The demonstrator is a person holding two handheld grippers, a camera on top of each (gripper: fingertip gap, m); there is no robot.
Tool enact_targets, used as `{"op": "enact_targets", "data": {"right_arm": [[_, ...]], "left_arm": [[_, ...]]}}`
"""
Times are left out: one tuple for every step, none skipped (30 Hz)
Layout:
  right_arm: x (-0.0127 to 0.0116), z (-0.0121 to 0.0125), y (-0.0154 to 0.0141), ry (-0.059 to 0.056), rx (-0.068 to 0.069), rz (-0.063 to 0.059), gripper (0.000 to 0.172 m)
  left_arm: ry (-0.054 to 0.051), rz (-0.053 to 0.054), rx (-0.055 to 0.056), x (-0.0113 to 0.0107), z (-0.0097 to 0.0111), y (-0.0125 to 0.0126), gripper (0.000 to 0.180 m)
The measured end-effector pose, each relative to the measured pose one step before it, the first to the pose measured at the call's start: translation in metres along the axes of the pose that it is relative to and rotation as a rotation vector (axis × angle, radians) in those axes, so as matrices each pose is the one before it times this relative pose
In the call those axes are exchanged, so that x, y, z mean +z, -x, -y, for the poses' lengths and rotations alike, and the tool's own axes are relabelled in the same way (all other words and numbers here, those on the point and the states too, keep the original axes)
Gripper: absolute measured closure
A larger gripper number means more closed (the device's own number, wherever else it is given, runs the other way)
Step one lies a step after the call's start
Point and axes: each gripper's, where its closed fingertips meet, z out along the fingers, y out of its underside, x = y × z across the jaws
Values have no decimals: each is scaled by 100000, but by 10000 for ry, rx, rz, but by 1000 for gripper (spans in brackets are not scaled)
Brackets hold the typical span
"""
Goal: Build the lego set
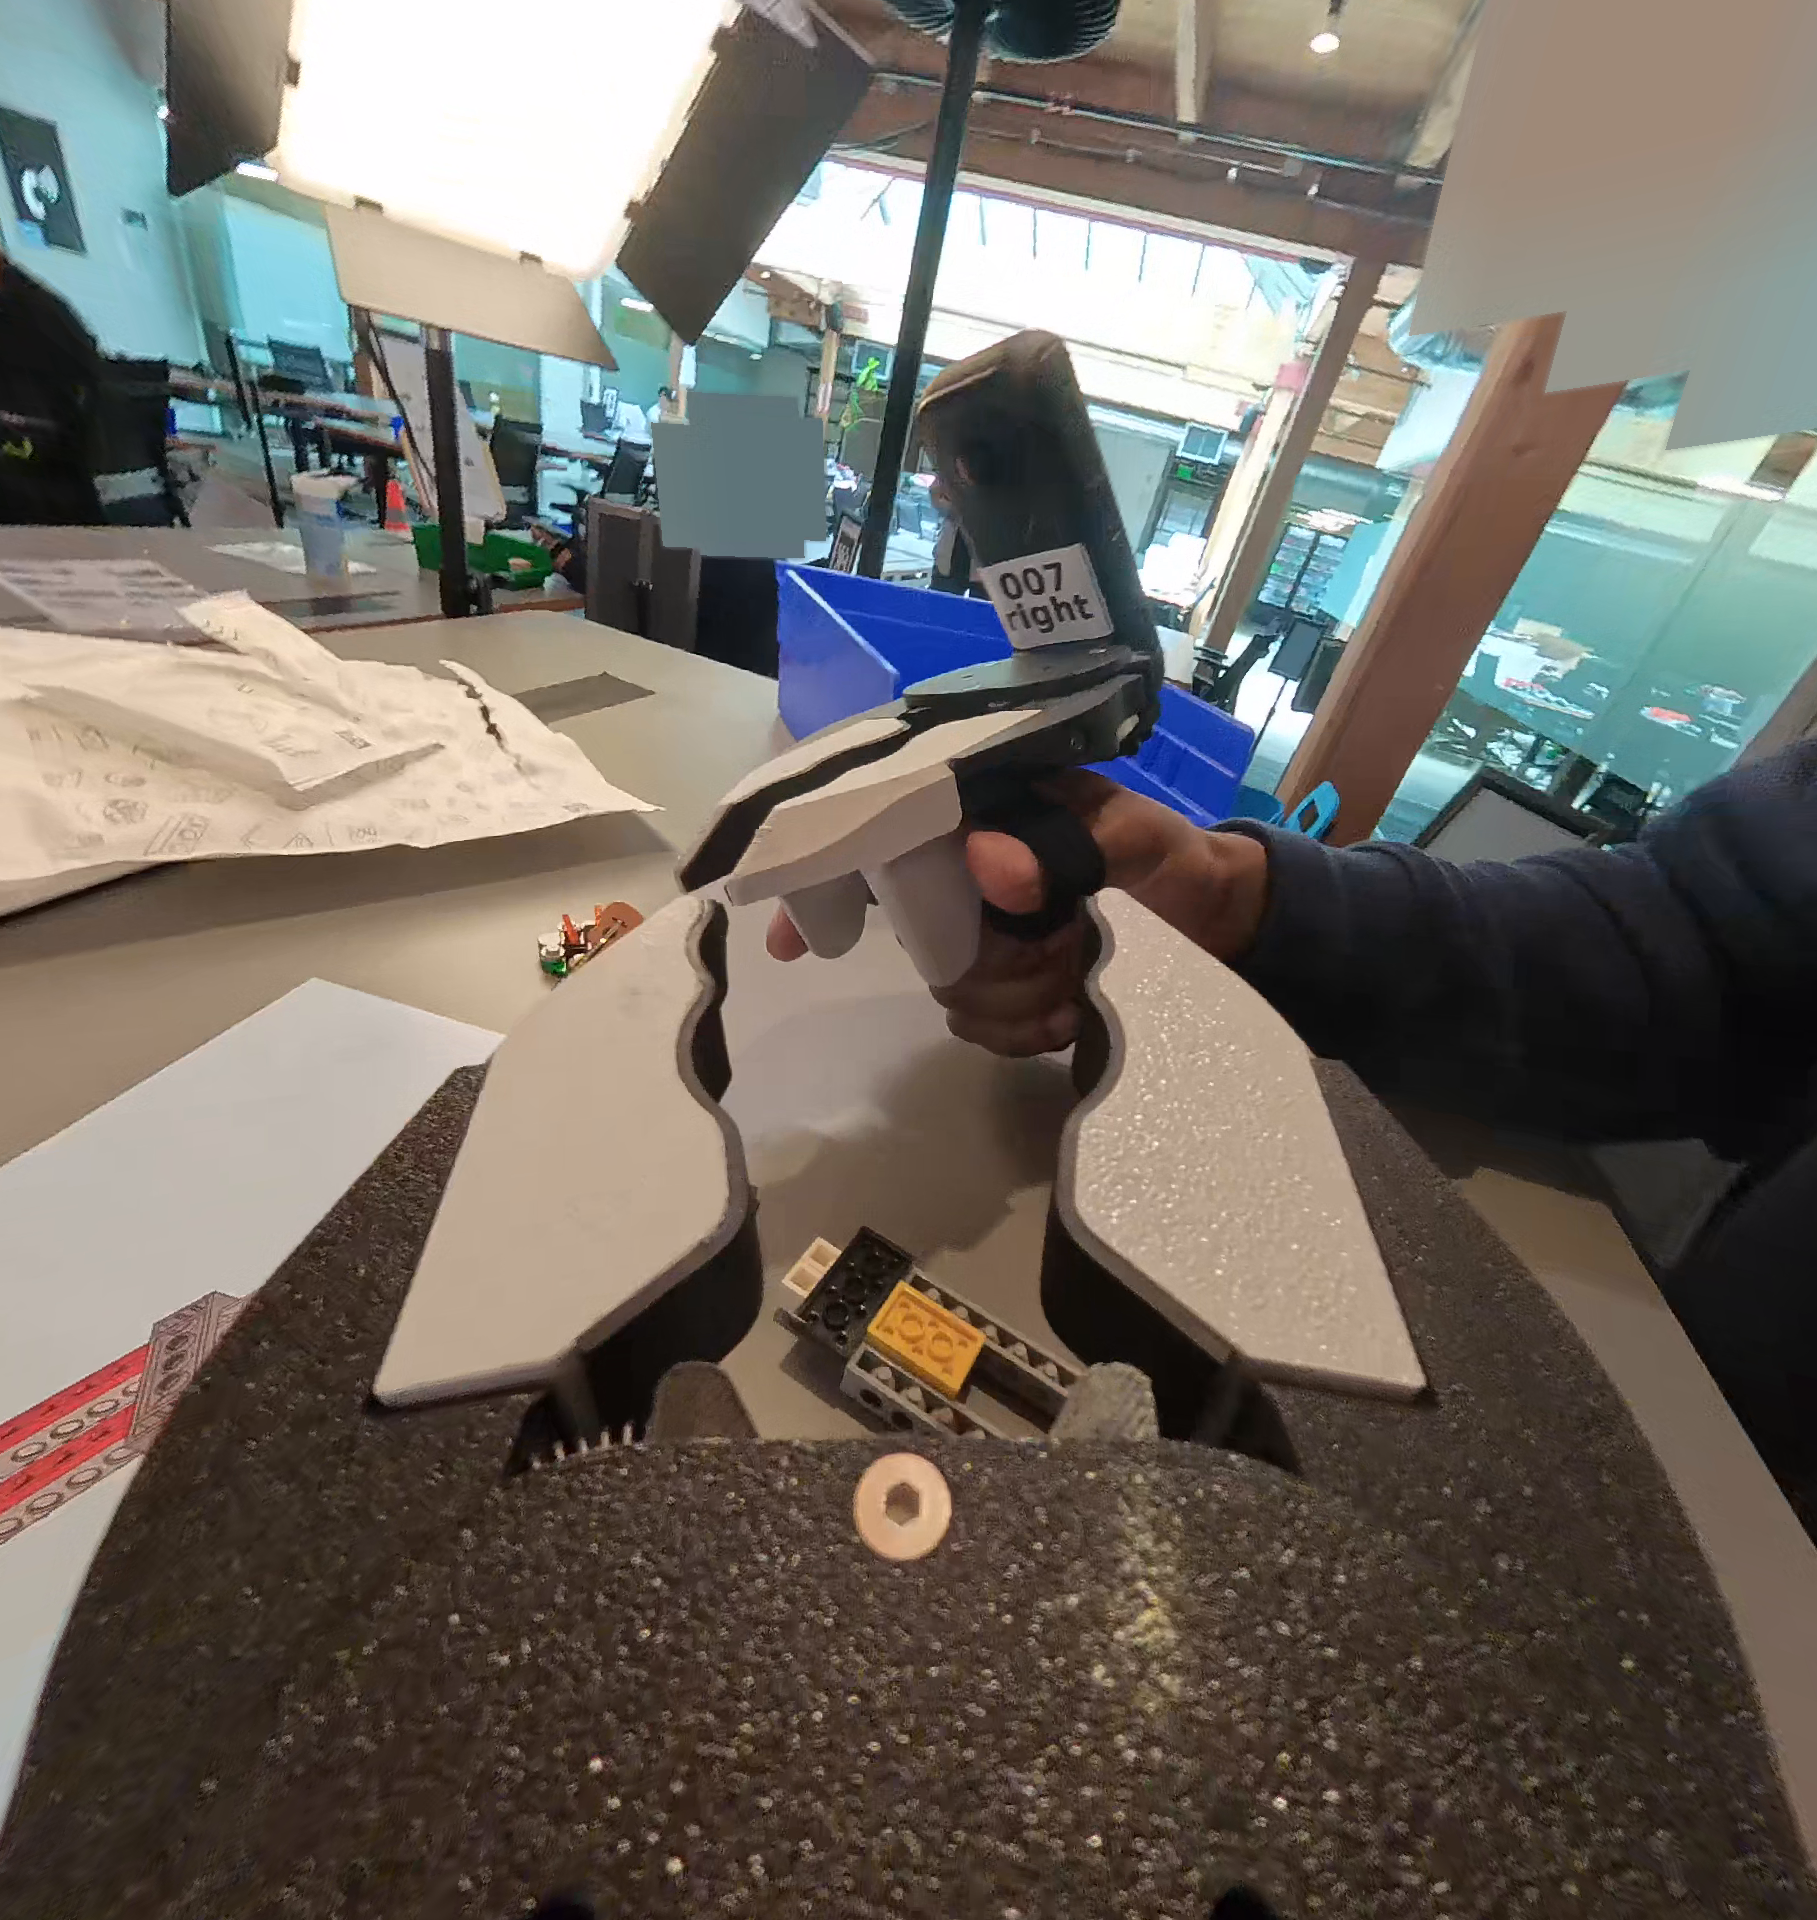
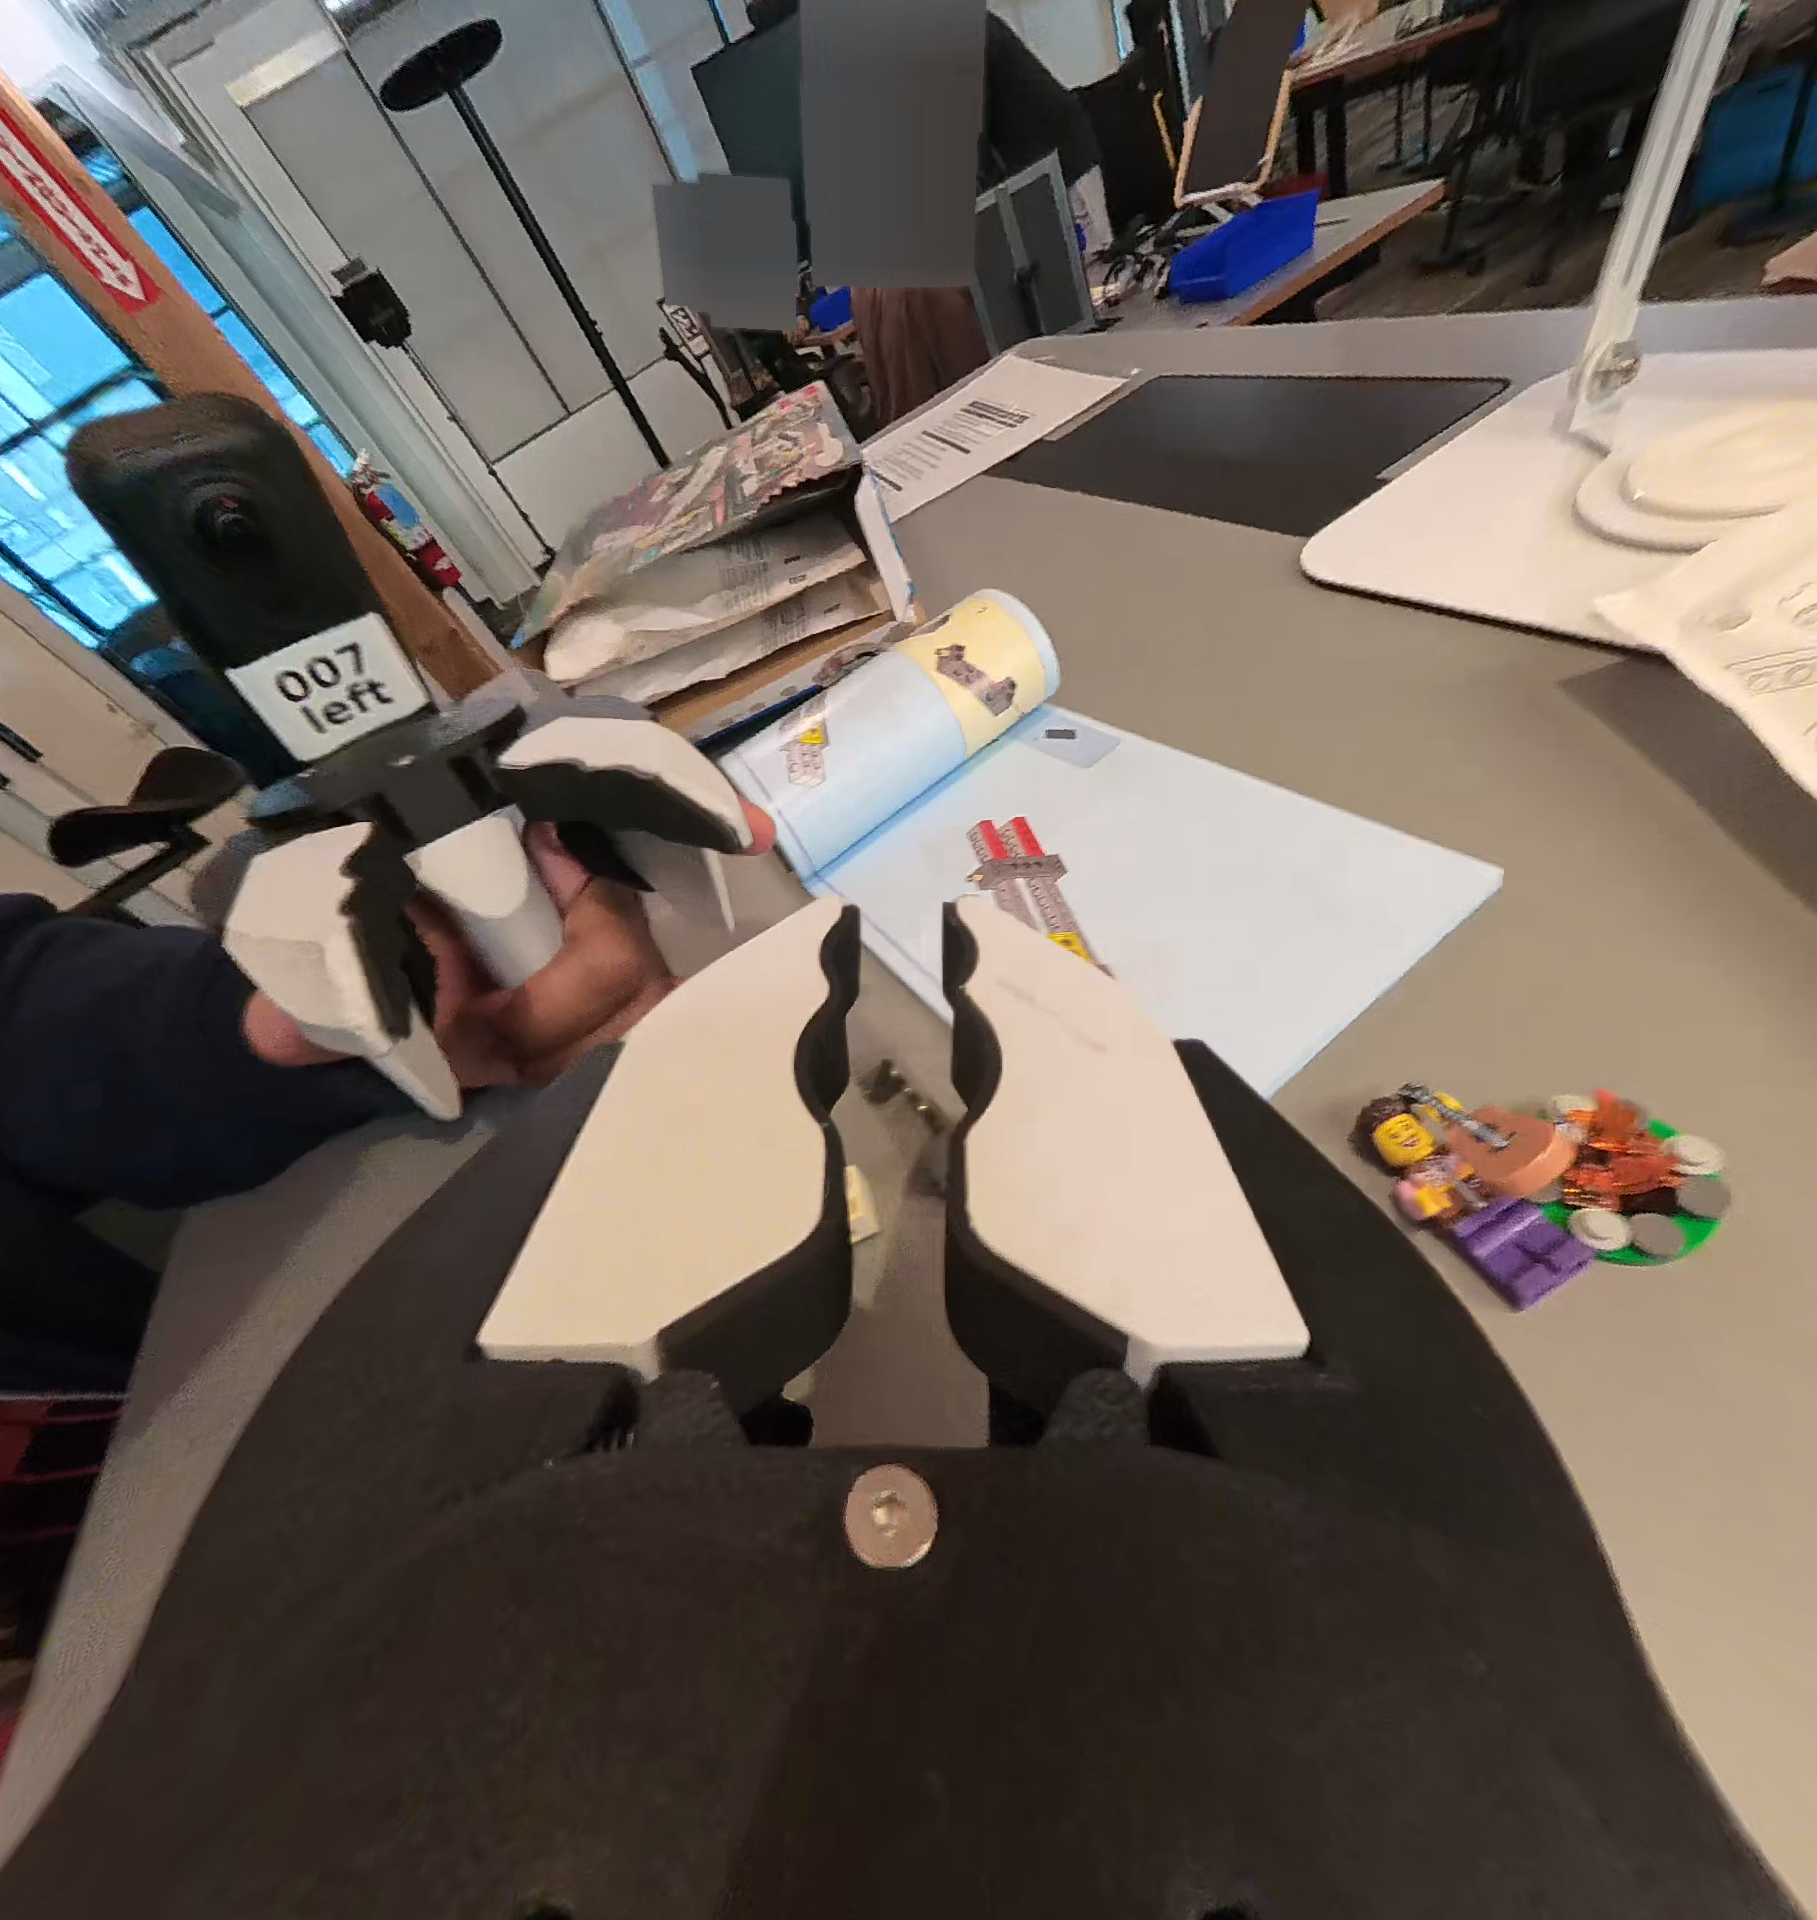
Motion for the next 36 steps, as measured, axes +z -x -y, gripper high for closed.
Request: {"op": "enact_targets", "data": {"right_arm": [[53, 63, -498, -27, -68, -129, 155], [48, -7, -402, -37, 38, -47, 155], [45, -130, -374, -4, 108, -38, 155], [35, -230, -372, 13, 74, -66, 154], [5, -317, -357, 21, 13, -110, 153], [1, -334, -322, 37, 19, -122, 153], [-20, -156, -108, 21, 19, -42, 152], [-16, 24, 22, -28, -40, -7, 151], [52, -35, -69, 2, -30, -61, 151], [143, -163, -48, 102, 17, -26, 151], [178, -160, 18, 137, 6, 21, 150], [150, -134, 25, 114, -13, 7, 149], [119, -106, 12, 91, 0, 10, 149], [57, -78, 0, 62, 33, 30, 149], [24, -38, -29, 23, 77, 39, 149], [-11, -2, -80, -3, 114, 30, 149], [-4, 17, -79, -4, 120, 30, 149], [-3, -5, -69, 6, 96, 30, 149], [10, -27, -40, 20, 58, 15, 149], [9, -60, 8, 39, 13, 20, 149], [13, -73, 78, 49, -24, 34, 149], [10, -63, 68, 36, -39, 12, 149], [-4, -31, 36, 12, -39, -14, 149], [-13, -13, 17, 1, -28, -1, 149], [6, -22, 1, 12, 14, 12, 149], [0, -20, -58, 19, 64, 12, 149], [-18, 2, -54, 4, 78, 25, 149], [-28, 14, -28, -13, 64, 30, 149], [-21, 32, -35, -18, 46, 13, 149], [5, 1, -28, 1, 24, -1, 149], [38, -24, -12, 31, 5, 0, 149], [57, -43, 2, 45, -5, -1, 149], [75, -44, 9, 47, -7, -3, 149], [68, -50, 8, 47, -2, 5, 149], [56, -33, -4, 36, 8, 6, 148], [43, -18, -6, 24, 11, -5, 148]], "left_arm": [[143, 261, -90, 483, -14, 470, 112], [86, 375, 117, 398, 129, 631, 110], [29, 357, 228, 333, 221, 631, 107], [17, 367, 293, 277, 171, 706, 105], [28, 476, 263, 220, 3, 872, 103], [38, 535, 144, 102, -184, 909, 101], [-34, 421, 31, -40, -246, 683, 100], [-140, 244, -120, -242, 7, 362, 99], [-236, 122, -69, -362, 304, 161, 99], [-14, 202, -71, -322, 23, 293, 99], [122, 63, -27, -284, -173, 125, 99], [-36, -41, 19, -293, 38, -25, 99], [-36, 62, 24, -246, 53, 126, 100], [143, 114, 13, -136, -135, 225, 101], [218, 87, -1, -63, -223, 216, 101], [207, 166, -17, -58, -193, 327, 100], [84, 144, -21, -88, -34, 287, 100], [-66, 75, -84, -115, 132, 188, 100], [-123, 82, -193, -90, 158, 196, 101], [-91, 69, -289, -54, 50, 184, 101], [-60, 24, -349, -16, -76, 140, 101], [-34, 27, -335, 14, -158, 150, 101], [-4, 13, -272, 9, -58, 114, 100], [-41, 15, -130, -34, 31, 109, 100], [-54, 89, -86, -54, 72, 216, 100], [-29, 119, -100, -87, 52, 280, 100], [25, 211, -58, -143, 50, 471, 100], [83, 284, -14, -206, 134, 664, 100], [169, 350, -48, -282, 299, 894, 100], [139, 209, -69, -390, 662, 861, 100], [124, 241, 35, -536, 960, 1071, 103], [176, 455, 173, -668, 998, 1567, 104], [303, 548, 293, -754, 807, 1885, 106], [481, 445, 464, -740, 371, 1934, 114], [699, 566, 508, -703, -250, 2218, 124], [734, 894, 339, -657, -681, 2675, 123]]}}
